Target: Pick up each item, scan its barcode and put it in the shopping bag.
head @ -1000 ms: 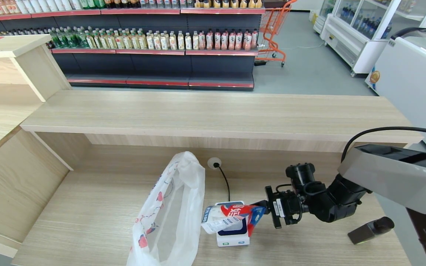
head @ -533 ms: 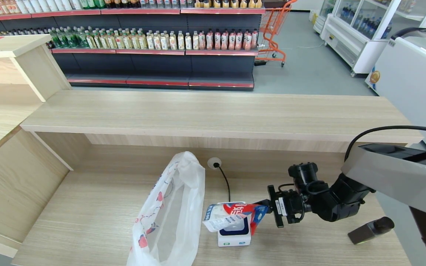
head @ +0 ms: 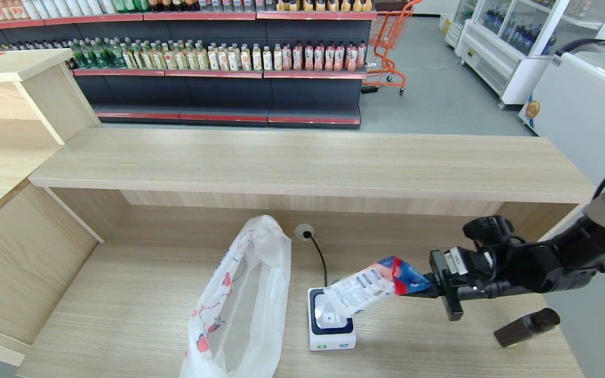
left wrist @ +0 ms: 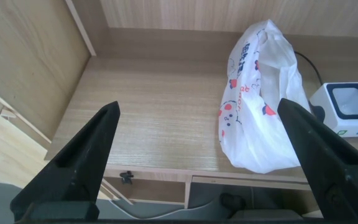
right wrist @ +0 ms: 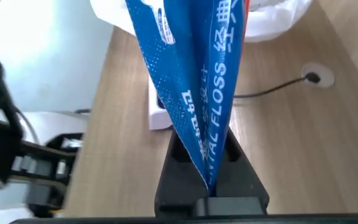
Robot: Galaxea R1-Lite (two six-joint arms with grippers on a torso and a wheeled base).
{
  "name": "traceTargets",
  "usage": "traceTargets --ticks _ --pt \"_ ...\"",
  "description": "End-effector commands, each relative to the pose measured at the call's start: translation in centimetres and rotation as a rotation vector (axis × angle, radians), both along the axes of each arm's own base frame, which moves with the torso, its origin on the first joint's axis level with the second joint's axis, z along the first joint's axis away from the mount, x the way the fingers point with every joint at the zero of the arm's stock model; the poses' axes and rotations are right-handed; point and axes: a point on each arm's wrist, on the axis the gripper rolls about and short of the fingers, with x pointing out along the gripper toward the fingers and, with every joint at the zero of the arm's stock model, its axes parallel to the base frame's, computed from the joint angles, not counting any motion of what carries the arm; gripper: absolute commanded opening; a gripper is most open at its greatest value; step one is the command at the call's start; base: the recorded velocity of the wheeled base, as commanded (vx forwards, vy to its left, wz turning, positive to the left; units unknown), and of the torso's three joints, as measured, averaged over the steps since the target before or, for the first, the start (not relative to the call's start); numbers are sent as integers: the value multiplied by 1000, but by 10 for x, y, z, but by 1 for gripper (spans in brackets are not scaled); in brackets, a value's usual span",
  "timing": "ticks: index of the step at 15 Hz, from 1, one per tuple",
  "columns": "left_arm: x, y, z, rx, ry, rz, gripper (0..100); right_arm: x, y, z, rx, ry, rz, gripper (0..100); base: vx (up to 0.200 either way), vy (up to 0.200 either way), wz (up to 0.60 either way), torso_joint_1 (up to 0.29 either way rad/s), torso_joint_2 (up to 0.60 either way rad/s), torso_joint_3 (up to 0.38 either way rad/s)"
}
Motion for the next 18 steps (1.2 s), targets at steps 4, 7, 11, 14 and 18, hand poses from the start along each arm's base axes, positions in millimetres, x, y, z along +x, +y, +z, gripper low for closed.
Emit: traceTargets --ticks 4,7,11,14,18 --pt "0 0 0 0 1 0 100 -91 -62 84 86 333 -285 0 0 0 0 0 0 0" --pt "0 0 0 0 1 0 100 -113 -59 104 144 526 -353 0 0 0 0 0 0 0" --pt "0 0 0 0 1 0 100 -122 -46 110 152 764 -414 0 0 0 0 0 0 0" --pt "0 0 0 0 1 2 100 -123 -31 113 88 834 -482 0 0 0 0 0 0 0" --pt "0 0 0 2 1 0 100 -117 -15 113 -11 793 -544 0 0 0 0 0 0 0"
